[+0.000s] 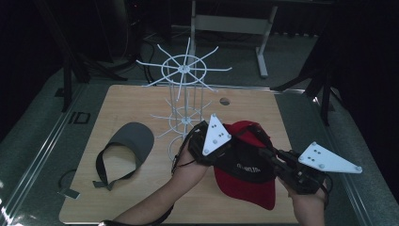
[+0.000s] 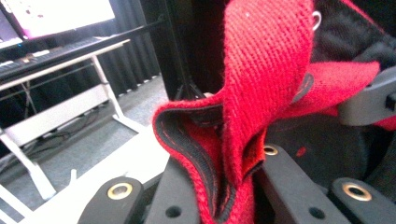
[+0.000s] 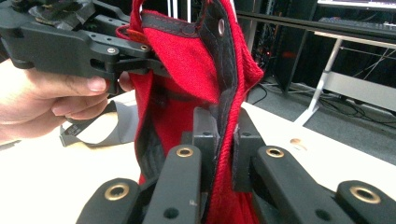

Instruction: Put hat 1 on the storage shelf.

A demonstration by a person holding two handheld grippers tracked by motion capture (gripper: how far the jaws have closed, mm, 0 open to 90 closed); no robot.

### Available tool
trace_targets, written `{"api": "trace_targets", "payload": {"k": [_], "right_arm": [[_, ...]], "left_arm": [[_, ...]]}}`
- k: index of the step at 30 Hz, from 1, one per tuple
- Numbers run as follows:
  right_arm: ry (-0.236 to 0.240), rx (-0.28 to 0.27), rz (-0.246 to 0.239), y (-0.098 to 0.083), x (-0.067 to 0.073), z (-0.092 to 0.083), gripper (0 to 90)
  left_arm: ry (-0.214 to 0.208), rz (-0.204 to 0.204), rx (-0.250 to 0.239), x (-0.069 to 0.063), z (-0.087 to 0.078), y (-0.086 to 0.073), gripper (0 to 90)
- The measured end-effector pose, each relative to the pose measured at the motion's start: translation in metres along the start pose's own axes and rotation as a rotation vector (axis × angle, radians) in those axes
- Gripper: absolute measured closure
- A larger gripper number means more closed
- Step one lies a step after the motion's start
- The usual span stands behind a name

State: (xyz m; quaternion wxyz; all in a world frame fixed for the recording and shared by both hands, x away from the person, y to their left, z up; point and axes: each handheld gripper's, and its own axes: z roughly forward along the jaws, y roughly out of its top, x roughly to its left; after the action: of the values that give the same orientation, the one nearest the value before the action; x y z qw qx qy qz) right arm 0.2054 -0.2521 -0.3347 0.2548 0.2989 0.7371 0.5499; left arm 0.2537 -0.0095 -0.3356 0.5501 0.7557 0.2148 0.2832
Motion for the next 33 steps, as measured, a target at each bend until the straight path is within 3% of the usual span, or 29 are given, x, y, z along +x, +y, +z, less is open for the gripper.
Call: {"api": "trace_targets", "payload": {"k": [15, 18, 20, 21, 29, 33], "right_arm": [[0.024, 0.004, 0.020, -0.011, 0.002, -0.008, 72.2], [0.026, 0.002, 0.019, -0.013, 0.001, -0.011, 65.2], [0.027, 0.001, 0.017, -0.014, 0.002, -0.012, 65.2], [0.018, 0.007, -0.002, -0.015, 0.003, -0.015, 58.0], [0.069, -0.008, -0.016, -0.015, 0.001, -0.031, 49.9], [0.092, -0.052, -0.003, -0.011, -0.004, -0.045, 49.6]], "left_arm": [[-0.020, 0.028, -0.023, -0.006, -0.002, 0.008, 87.7], [-0.022, 0.034, -0.025, -0.007, -0.001, 0.008, 87.7], [-0.022, 0.034, -0.025, -0.007, -0.001, 0.008, 87.7], [-0.016, 0.036, -0.029, -0.008, -0.001, 0.009, 87.7], [-0.022, 0.033, -0.022, -0.005, -0.004, 0.006, 87.7], [-0.057, 0.035, -0.025, 0.000, -0.007, 0.001, 87.6]]}}
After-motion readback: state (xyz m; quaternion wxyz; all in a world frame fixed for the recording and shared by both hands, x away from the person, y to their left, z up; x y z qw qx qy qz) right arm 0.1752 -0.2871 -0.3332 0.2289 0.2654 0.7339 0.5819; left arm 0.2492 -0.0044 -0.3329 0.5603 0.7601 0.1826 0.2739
